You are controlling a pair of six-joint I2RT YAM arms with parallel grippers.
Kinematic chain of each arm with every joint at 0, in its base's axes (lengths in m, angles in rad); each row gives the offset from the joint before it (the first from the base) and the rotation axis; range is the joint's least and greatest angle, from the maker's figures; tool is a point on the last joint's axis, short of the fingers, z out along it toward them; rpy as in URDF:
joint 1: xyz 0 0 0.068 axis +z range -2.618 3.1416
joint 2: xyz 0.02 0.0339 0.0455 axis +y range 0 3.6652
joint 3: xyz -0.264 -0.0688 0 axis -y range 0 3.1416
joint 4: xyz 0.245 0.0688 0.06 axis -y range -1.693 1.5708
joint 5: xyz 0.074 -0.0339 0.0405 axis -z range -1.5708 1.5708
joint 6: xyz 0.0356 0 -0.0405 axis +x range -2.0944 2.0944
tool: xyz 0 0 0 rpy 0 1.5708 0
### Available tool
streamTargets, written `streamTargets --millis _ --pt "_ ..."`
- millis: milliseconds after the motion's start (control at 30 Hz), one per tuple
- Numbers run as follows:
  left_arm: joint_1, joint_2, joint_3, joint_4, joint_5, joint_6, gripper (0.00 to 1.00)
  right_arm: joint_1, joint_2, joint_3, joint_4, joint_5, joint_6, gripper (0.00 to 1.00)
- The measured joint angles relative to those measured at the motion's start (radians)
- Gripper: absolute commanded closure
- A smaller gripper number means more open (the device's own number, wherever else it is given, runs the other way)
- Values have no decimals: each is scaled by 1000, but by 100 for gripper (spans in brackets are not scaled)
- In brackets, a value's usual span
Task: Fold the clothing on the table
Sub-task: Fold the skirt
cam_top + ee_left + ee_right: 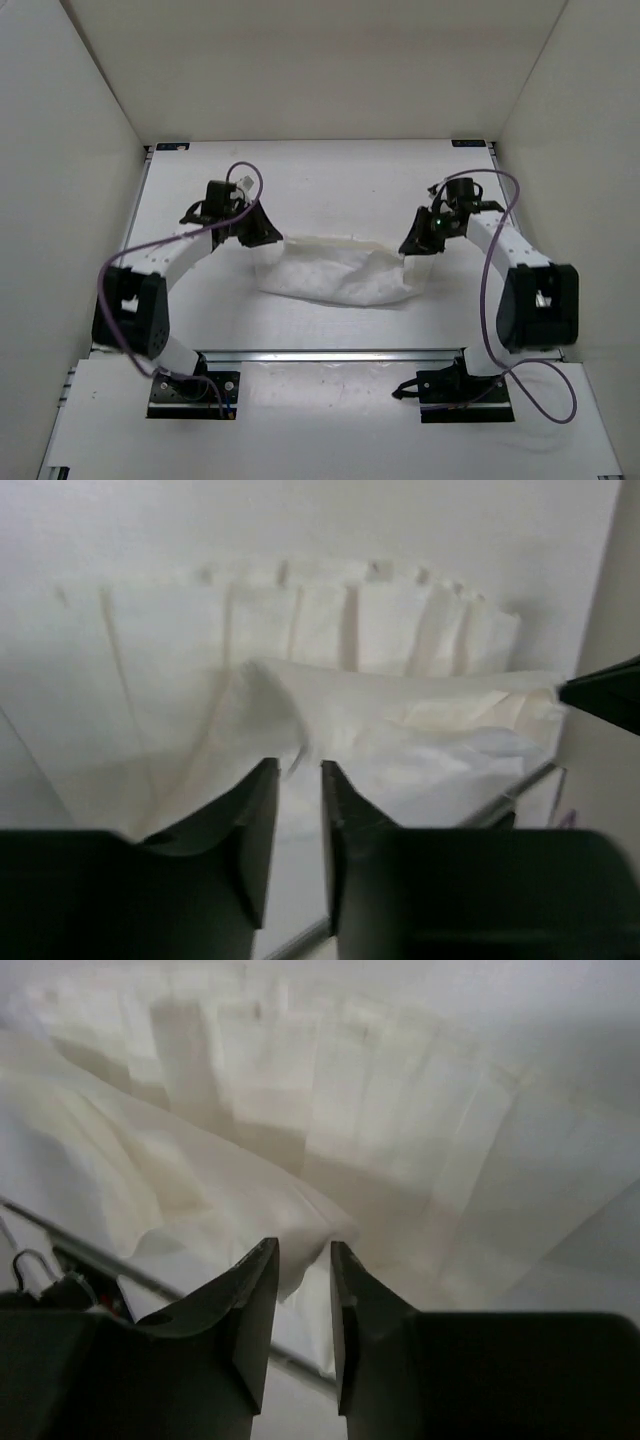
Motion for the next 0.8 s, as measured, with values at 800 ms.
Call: streamTargets --millis 800 --pt "-70 171 -48 180 -142 107 39 61 -93 -130 128 134 -214 46"
